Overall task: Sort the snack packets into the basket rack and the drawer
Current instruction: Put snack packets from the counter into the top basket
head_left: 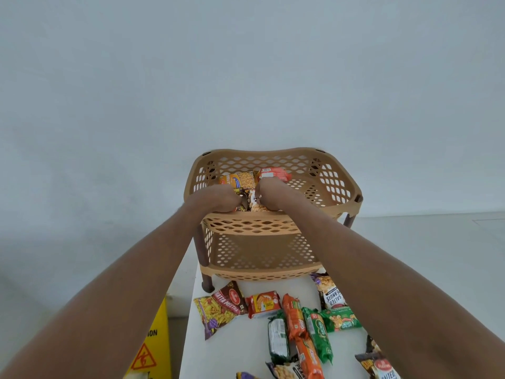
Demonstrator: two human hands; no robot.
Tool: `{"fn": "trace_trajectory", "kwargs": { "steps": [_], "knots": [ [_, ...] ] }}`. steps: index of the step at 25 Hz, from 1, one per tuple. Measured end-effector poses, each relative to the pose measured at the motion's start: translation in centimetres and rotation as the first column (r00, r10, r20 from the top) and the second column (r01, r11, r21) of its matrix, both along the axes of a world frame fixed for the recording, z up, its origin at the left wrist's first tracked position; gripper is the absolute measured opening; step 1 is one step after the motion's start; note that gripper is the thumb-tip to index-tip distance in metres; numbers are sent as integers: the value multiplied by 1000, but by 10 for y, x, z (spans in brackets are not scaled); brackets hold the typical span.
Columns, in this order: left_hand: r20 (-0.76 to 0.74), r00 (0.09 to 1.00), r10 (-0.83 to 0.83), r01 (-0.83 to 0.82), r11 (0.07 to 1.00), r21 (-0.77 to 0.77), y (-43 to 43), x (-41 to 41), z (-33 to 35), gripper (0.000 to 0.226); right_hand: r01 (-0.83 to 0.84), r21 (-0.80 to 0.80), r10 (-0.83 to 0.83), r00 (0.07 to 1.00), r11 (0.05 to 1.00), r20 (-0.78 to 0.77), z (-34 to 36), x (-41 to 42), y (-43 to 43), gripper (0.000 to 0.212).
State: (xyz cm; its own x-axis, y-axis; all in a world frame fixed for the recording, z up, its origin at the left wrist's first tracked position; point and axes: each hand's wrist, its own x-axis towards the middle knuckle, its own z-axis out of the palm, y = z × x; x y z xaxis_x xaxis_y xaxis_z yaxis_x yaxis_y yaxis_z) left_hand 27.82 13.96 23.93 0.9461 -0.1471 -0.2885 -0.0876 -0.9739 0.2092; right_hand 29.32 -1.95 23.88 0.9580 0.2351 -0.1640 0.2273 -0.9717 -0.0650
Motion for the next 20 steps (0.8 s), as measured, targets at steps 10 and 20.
{"fn": "trace_trajectory", "kwargs": {
  "steps": [10,20],
  "knots": [
    [459,880,117,-36,983,-182,-23,-83,1,52,-75,236,0,953,969,303,10,-85,-30,34],
    [721,693,-3,122,986,-113,-72,-176,-118,54,-178,302,-39,803,936,594,-108,-185,-96,45]
  ]
}}
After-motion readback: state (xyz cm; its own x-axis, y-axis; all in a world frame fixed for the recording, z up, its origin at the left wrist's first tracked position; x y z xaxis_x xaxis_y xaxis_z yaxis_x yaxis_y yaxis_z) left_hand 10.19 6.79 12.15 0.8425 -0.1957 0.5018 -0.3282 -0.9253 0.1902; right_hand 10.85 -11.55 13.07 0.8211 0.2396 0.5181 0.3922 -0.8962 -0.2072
